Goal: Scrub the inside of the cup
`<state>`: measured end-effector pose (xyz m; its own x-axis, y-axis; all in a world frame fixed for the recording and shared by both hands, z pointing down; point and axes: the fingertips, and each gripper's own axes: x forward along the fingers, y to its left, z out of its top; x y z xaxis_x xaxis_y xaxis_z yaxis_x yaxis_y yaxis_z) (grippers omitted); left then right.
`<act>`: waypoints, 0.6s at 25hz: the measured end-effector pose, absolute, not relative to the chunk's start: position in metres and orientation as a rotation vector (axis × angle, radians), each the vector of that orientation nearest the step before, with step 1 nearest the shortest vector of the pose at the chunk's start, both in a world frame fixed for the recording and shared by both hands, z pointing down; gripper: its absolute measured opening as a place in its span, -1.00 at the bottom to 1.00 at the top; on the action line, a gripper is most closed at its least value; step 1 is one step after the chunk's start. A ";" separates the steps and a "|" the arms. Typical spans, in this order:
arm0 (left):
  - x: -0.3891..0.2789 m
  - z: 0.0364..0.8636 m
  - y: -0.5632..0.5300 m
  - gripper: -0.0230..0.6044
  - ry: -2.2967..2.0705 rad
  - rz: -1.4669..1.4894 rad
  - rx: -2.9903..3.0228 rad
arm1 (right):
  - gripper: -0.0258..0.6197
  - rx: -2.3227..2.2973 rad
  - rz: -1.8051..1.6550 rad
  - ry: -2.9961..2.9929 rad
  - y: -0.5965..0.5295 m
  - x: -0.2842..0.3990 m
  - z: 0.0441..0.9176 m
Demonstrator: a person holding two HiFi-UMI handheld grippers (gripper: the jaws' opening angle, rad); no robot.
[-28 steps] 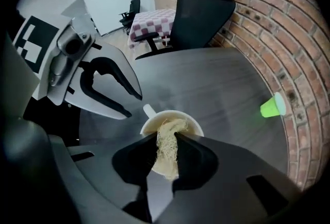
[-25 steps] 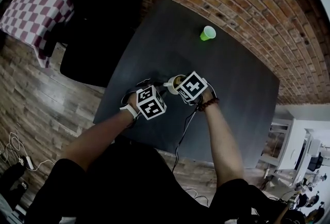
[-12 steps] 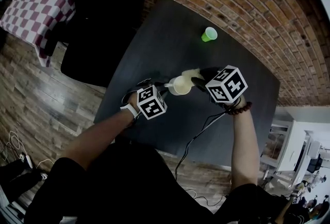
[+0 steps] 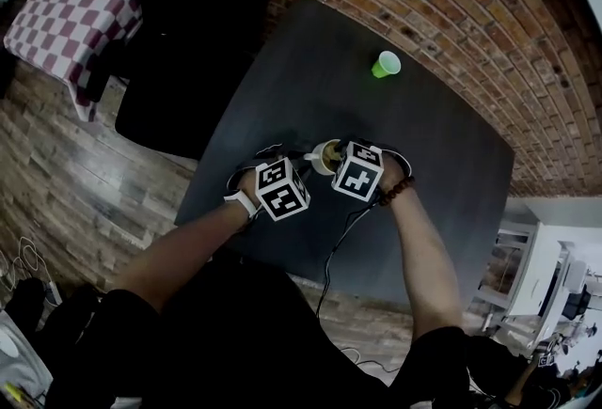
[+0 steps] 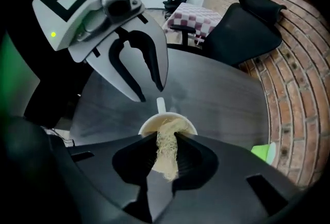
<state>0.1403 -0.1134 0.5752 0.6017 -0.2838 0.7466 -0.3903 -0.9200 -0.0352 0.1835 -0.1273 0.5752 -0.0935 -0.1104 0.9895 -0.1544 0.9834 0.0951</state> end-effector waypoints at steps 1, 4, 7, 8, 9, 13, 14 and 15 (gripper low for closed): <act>0.140 0.576 -0.113 -0.52 -0.569 1.231 2.692 | -0.64 0.207 0.056 -1.669 -0.127 0.183 0.581; 0.145 0.582 -0.116 -0.52 -0.558 1.268 2.693 | -0.64 0.188 0.102 -1.670 -0.126 0.185 0.590; 0.150 0.586 -0.121 -0.52 -0.550 1.291 2.698 | -0.64 0.152 0.108 -1.670 -0.125 0.189 0.582; 0.150 0.587 -0.119 -0.52 -0.546 1.295 2.694 | -0.64 0.137 0.115 -1.678 -0.121 0.189 0.577; 0.151 0.589 -0.118 -0.52 -0.544 1.298 2.690 | -0.64 0.124 0.125 -1.691 -0.118 0.189 0.570; 0.156 0.590 -0.123 -0.52 -0.547 1.293 2.705 | -0.64 0.109 0.156 -1.754 -0.121 0.192 0.524; 0.156 0.589 -0.123 -0.52 -0.546 1.288 2.708 | -0.64 0.119 0.153 -1.770 -0.122 0.193 0.510; 0.155 0.589 -0.121 -0.52 -0.543 1.286 2.709 | -0.64 0.145 0.145 -1.789 -0.124 0.192 0.495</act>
<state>0.1552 -0.1214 0.5892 0.5815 -0.2766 0.7651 -0.3557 -0.9322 -0.0666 0.1918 -0.1239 0.4946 -0.2196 -0.0198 0.9754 -0.1763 0.9841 -0.0197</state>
